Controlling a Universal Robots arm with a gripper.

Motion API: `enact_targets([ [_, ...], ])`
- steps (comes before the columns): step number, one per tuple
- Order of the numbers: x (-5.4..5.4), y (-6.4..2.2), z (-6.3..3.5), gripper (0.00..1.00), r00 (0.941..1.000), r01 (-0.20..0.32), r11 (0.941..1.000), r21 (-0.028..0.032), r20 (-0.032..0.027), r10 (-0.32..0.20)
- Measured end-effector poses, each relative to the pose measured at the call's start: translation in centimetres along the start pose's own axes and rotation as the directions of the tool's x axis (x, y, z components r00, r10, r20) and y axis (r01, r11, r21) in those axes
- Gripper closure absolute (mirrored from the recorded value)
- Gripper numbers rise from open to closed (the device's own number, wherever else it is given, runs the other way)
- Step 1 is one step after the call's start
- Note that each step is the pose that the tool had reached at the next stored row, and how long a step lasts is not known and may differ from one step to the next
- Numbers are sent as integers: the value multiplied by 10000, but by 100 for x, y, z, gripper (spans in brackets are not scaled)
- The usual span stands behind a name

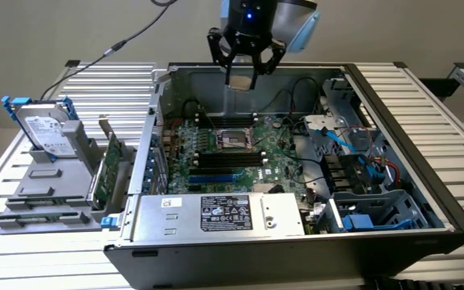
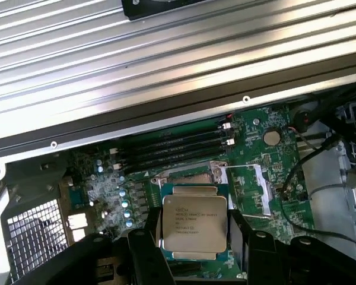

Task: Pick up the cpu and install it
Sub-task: 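Place the cpu into insertion slot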

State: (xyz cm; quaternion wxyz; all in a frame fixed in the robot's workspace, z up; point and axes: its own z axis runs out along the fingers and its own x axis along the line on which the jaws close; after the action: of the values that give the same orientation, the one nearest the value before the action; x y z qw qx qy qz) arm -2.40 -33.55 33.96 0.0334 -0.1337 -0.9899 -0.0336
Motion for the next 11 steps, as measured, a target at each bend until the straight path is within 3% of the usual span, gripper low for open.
enact_targets([
  [6,-3,-2,38,45,9941,-1083,9941,-85,58,1083],
  [11,-5,-4,72,45,9801,-1983,9800,-160,100,1985],
])
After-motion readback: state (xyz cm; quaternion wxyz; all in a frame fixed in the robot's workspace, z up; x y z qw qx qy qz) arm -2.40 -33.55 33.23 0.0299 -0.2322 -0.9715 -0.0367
